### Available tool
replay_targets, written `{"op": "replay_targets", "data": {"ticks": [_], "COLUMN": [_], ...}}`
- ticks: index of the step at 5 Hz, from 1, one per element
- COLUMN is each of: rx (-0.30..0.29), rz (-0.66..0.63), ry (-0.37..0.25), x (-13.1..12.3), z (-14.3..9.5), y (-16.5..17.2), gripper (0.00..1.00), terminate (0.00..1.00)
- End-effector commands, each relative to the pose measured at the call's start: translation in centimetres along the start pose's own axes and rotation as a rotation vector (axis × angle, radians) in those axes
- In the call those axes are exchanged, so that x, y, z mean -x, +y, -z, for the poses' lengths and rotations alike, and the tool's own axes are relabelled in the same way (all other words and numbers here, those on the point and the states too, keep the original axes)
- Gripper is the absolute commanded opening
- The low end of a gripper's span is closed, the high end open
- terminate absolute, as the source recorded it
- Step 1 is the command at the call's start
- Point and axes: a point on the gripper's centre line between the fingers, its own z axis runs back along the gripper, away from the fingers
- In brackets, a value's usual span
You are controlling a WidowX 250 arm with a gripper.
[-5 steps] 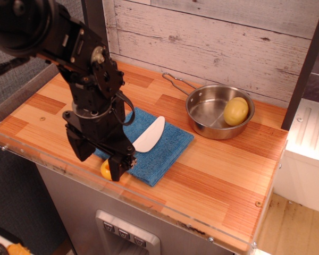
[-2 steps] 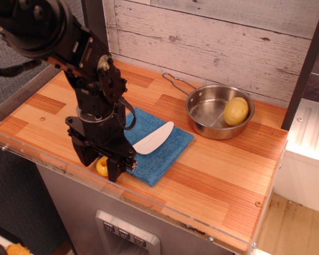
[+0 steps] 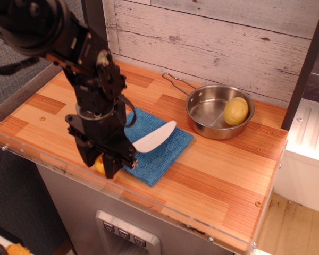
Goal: Move the knief to the right corner of the table from the cloth
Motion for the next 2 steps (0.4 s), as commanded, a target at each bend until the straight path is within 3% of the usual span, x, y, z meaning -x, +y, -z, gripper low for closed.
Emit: {"op": "replay_targets", "data": {"ticks": [1,2], "rx": [0.12,0.156], "rz": [-0.01,-0.062], "ry": [-0.109,-0.118], "x": [-0.9,-1.5], "z": [-7.3,-8.8], "y": [-1.4,-5.7], "gripper": [0.0,0.0], "terminate": [0.0,0.0]}}
